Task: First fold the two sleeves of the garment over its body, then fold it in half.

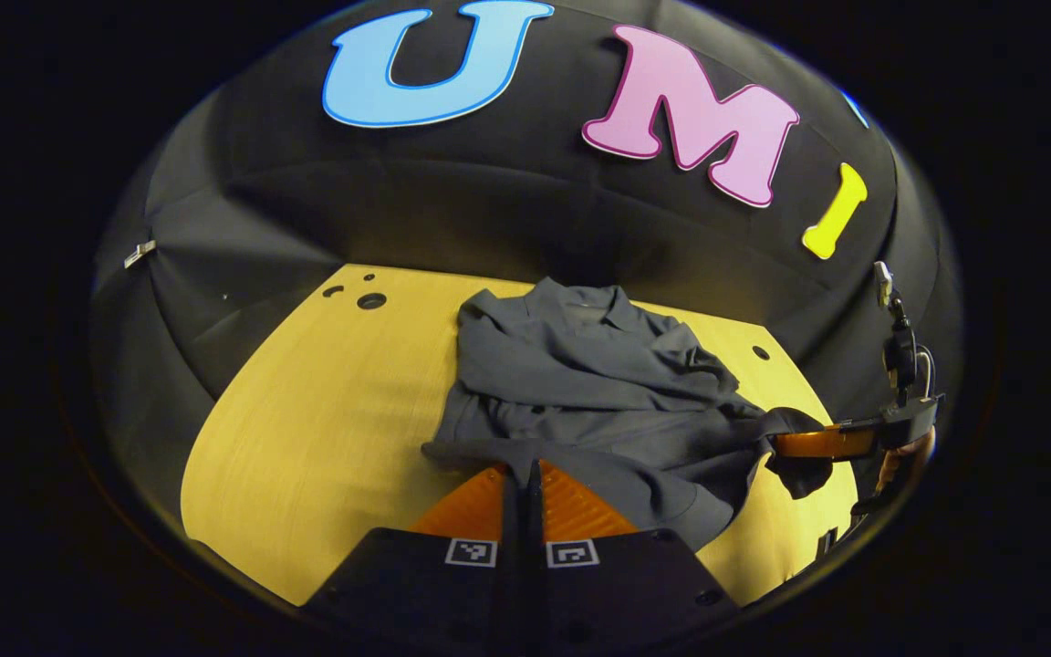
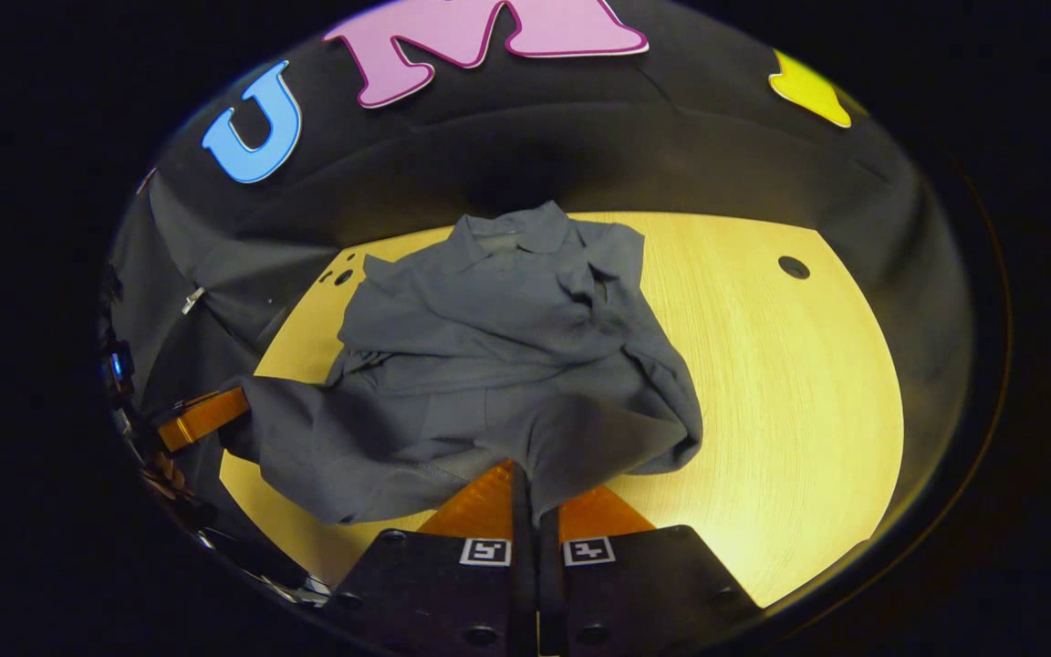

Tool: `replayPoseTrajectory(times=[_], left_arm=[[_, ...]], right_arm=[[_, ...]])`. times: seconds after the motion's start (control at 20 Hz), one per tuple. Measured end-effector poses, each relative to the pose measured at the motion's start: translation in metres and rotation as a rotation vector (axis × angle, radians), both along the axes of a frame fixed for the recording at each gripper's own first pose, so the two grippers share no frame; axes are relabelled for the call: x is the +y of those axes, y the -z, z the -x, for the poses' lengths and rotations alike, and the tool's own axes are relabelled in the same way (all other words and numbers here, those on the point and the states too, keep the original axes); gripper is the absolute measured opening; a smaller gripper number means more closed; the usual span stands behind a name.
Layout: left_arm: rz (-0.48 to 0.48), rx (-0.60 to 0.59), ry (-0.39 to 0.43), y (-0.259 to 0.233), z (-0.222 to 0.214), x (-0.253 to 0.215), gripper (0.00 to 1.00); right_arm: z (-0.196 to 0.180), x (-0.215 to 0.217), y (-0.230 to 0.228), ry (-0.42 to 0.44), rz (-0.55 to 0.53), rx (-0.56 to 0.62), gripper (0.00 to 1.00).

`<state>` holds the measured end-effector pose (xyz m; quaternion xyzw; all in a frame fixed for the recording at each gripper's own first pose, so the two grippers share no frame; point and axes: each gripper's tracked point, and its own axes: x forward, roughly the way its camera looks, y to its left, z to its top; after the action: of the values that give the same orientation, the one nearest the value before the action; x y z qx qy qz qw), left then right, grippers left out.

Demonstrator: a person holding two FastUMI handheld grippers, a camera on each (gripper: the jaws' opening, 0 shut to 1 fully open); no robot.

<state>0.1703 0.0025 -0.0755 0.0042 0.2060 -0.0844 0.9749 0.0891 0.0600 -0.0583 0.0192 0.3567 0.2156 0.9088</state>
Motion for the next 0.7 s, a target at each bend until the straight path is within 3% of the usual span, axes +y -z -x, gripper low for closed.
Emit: replayPoseTrajectory(times=[0.7], left_arm=[[0.068,-0.139,0.001,-0.070,-0.119,-0.009,0.05]], right_arm=[[-0.119,0.026,-0.051,0.007,-0.002,-0.196,0.06]])
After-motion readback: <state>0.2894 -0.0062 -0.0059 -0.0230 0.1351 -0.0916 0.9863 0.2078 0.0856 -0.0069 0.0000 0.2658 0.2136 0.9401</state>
